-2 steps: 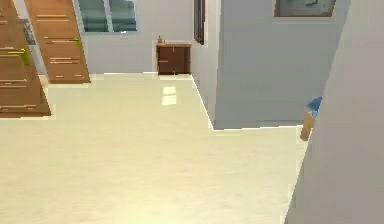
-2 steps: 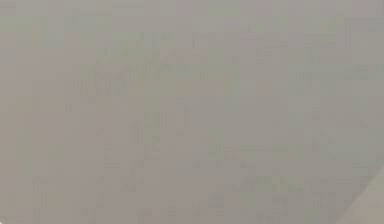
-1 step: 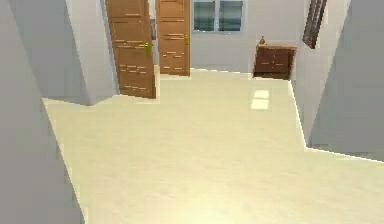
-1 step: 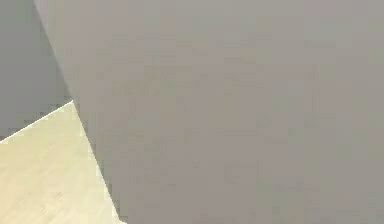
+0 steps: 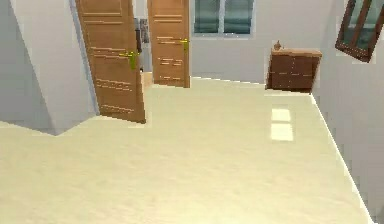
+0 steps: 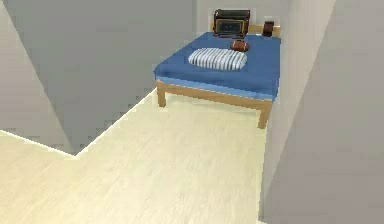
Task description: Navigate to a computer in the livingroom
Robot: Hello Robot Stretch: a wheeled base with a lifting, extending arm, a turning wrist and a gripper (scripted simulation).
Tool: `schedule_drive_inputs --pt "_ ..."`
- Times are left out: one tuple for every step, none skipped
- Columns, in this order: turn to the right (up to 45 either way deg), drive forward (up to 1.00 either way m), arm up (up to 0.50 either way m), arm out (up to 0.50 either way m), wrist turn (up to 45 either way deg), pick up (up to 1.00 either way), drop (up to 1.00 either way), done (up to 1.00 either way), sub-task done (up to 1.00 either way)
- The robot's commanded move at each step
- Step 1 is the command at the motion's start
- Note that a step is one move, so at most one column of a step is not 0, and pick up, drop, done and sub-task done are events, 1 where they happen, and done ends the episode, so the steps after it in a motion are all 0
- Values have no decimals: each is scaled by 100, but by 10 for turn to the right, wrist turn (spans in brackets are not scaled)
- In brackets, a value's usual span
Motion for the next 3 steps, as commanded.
schedule_drive_inputs --pt "0 100 0 0 0 0 0 0 0" --pt "0 100 0 0 0 0 0 0 0" --pt "0 90 0 0 0 0 0 0 0"
